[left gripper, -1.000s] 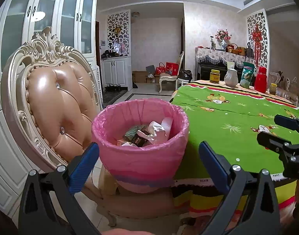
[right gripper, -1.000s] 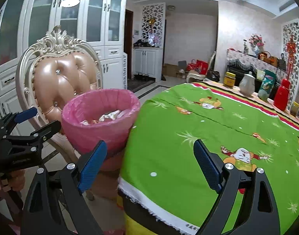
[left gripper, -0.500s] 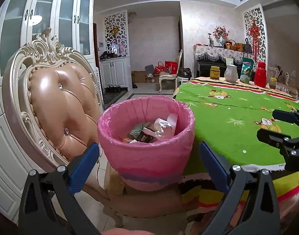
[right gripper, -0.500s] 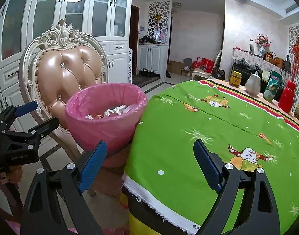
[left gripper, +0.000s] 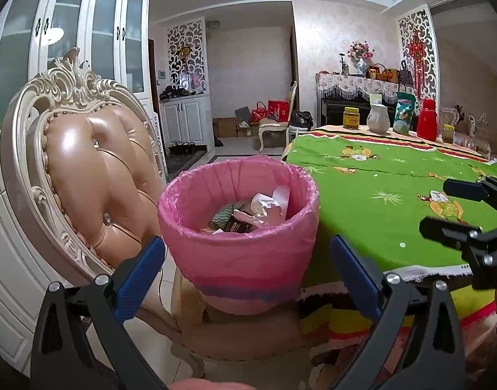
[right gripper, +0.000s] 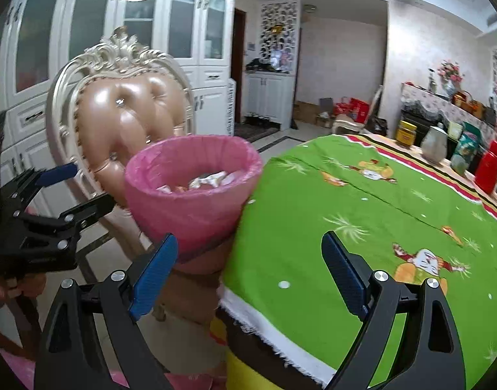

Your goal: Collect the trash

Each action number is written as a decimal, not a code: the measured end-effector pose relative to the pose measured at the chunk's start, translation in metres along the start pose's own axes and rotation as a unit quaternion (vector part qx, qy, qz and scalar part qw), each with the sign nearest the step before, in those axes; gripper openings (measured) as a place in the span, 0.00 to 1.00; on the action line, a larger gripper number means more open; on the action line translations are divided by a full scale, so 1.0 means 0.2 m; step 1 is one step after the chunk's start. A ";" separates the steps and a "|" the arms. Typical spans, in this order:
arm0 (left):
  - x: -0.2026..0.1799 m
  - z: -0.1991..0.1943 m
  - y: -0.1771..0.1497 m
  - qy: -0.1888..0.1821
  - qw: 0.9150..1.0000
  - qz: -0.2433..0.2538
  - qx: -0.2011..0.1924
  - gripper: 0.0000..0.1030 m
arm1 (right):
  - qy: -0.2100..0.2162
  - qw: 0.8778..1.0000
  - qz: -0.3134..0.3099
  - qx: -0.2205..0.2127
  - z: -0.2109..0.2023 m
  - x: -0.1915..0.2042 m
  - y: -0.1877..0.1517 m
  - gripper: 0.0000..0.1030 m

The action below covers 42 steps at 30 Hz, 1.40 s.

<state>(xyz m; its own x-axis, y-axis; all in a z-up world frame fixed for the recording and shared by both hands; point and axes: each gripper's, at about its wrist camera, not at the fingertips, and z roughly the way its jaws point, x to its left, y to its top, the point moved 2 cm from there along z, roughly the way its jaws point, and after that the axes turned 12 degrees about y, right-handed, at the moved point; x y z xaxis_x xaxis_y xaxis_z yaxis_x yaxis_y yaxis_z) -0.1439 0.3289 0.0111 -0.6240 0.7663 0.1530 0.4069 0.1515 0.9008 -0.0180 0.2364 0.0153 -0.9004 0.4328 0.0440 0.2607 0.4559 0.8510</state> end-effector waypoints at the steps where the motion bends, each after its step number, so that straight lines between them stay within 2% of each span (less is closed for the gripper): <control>1: 0.01 0.00 0.00 0.000 1.000 0.004 0.001 0.96 | 0.003 1.000 -0.004 0.002 0.01 0.01 0.00 0.82; 8: 0.05 0.00 -0.05 0.013 0.999 0.032 0.002 0.96 | 0.018 0.999 -0.019 0.018 0.07 0.07 0.01 0.82; 20: 0.13 0.01 -0.04 0.028 1.000 0.010 0.002 0.96 | 0.030 0.999 -0.030 0.028 0.18 0.12 0.06 0.82; 30: 0.13 0.01 -0.03 0.027 1.000 0.004 0.001 0.96 | 0.030 0.998 -0.023 0.040 0.24 0.10 -0.03 0.82; 39: 0.12 0.01 -0.03 0.025 1.000 0.005 0.000 0.96 | 0.025 0.998 -0.021 0.057 0.23 0.11 -0.03 0.82; 42: 0.12 0.01 -0.03 0.027 1.000 0.002 0.000 0.96 | 0.025 0.999 -0.028 0.031 0.17 0.12 0.01 0.82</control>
<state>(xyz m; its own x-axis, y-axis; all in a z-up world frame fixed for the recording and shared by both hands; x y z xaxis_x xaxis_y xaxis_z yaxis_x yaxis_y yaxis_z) -0.1600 0.3478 0.0095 -0.6578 0.7316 0.1793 0.4100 0.1481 0.9000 -0.0272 0.2742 0.0013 -0.9298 0.3671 0.0244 0.2291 0.5259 0.8191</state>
